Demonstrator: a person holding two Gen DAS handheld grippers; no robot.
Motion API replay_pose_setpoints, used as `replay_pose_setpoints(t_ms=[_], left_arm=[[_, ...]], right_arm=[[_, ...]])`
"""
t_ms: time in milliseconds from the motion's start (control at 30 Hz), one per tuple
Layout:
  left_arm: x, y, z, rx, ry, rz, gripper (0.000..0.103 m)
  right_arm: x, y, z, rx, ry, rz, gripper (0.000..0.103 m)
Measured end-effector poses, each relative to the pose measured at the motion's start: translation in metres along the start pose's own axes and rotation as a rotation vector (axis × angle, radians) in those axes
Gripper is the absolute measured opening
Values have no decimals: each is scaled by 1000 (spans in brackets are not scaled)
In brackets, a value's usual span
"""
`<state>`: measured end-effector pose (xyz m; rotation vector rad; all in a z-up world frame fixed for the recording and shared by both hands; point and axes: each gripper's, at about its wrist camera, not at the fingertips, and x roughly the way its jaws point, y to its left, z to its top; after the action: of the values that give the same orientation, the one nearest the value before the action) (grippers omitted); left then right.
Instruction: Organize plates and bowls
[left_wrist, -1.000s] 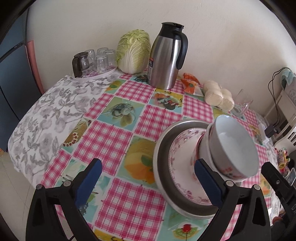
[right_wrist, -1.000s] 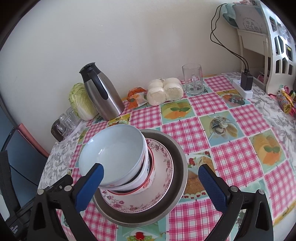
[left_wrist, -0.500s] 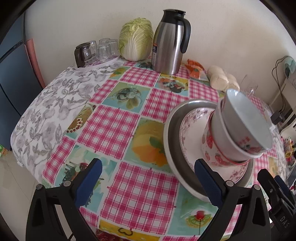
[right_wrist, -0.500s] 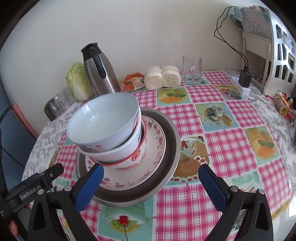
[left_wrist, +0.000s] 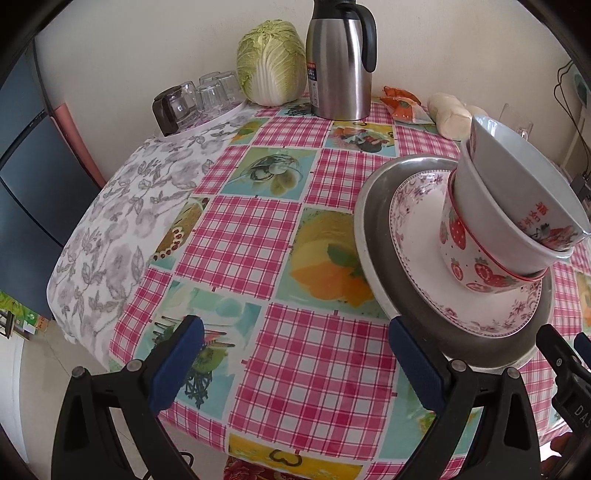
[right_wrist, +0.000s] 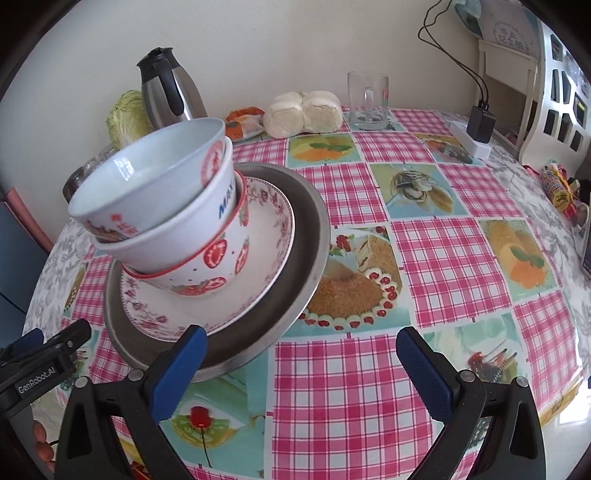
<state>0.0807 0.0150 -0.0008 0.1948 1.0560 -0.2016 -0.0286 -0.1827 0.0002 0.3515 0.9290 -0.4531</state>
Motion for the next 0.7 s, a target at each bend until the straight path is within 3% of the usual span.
replay_pose_setpoints(t_ms=[700], left_arm=[[9, -4, -1, 37, 31, -14, 100]], right_arm=[[1, -2, 0, -4, 5, 0, 103]])
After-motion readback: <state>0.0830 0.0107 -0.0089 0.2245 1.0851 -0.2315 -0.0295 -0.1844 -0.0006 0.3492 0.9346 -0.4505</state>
